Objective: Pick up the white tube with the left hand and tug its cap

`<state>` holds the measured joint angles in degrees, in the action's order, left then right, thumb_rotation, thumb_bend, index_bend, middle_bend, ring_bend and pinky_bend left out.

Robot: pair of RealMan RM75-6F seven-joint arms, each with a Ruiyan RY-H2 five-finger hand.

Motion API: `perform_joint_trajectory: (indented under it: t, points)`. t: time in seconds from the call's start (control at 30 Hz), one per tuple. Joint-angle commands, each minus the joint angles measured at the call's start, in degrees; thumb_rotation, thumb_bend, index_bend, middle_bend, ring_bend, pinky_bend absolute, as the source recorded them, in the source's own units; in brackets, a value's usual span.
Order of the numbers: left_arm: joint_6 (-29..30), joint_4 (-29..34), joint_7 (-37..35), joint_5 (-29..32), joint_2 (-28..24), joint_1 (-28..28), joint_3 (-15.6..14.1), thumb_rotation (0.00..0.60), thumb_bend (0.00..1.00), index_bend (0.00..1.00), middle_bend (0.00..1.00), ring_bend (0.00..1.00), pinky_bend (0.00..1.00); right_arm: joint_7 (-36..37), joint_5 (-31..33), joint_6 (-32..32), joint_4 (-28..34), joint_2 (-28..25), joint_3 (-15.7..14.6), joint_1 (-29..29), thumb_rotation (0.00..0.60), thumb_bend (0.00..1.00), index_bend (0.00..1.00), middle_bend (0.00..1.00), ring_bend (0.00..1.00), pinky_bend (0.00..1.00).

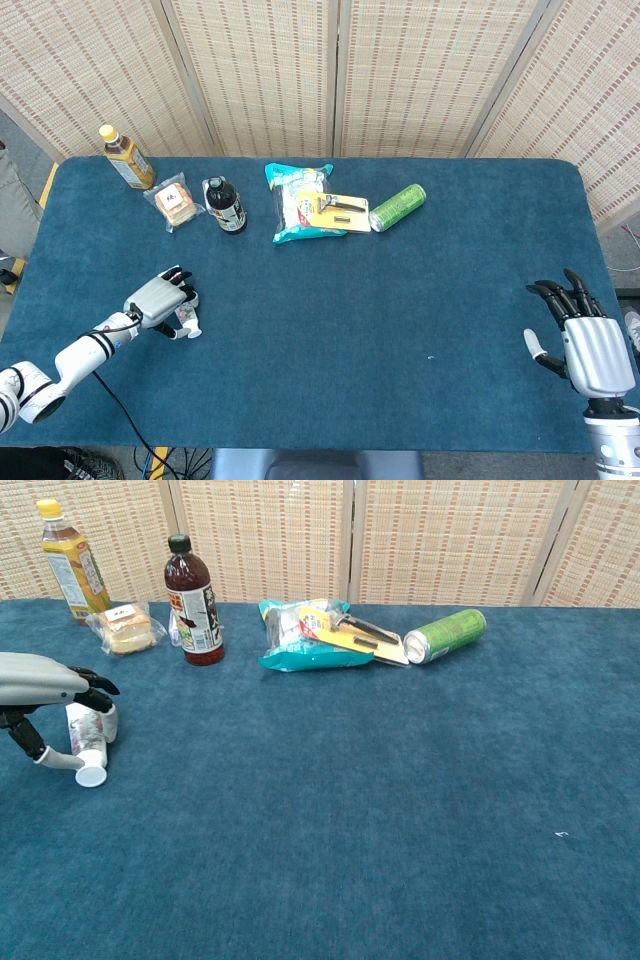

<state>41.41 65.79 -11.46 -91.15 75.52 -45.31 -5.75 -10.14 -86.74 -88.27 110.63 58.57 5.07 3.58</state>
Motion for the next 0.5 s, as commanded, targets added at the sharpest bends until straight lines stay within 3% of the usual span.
perform_joint_trajectory:
  t: [0.03,0.27,0.4,0.5]
  points:
    - [-0.9,-1.2,0.2,2.0,-0.3,0.4,0.7,0.343,0.25,0.31,0.25,0.0,0.0,0.0,-0.1,0.1,0.0,0.1,0.0,0.1,0.6,0.27,0.26,0.25,0.12,0.24]
    - [2.9,-2.0,-2.6,3.7,-1.5,2.9,1.7,0.373,0.25,0.27,0.25,0.0,0.0,0.2,-0.4,0.3,0.0,0.0,-0.1,0.1,0.6,0.27,0.26,0.25,0.12,0.24]
    - [10.2,-3.9,-7.9,1.2,-0.4,5.6,1.3,0.575,0.25,0.17,0.23,0.0,0.0,0.6,-0.4,0.3,-0.2,-0.2,-0.1,0.0,0.6,0.27,0.26,0.25,0.11,0.24]
    - [15.2,-6.7,-12.2,-1.8,1.2,7.0,0.4,0.6,0.25,0.13,0.19,0.0,0.0,0.8,-0.3,0.5,-0.3,-0.2,-0.2,0.1,0.6,0.27,0.26,0.25,0.11,0.24]
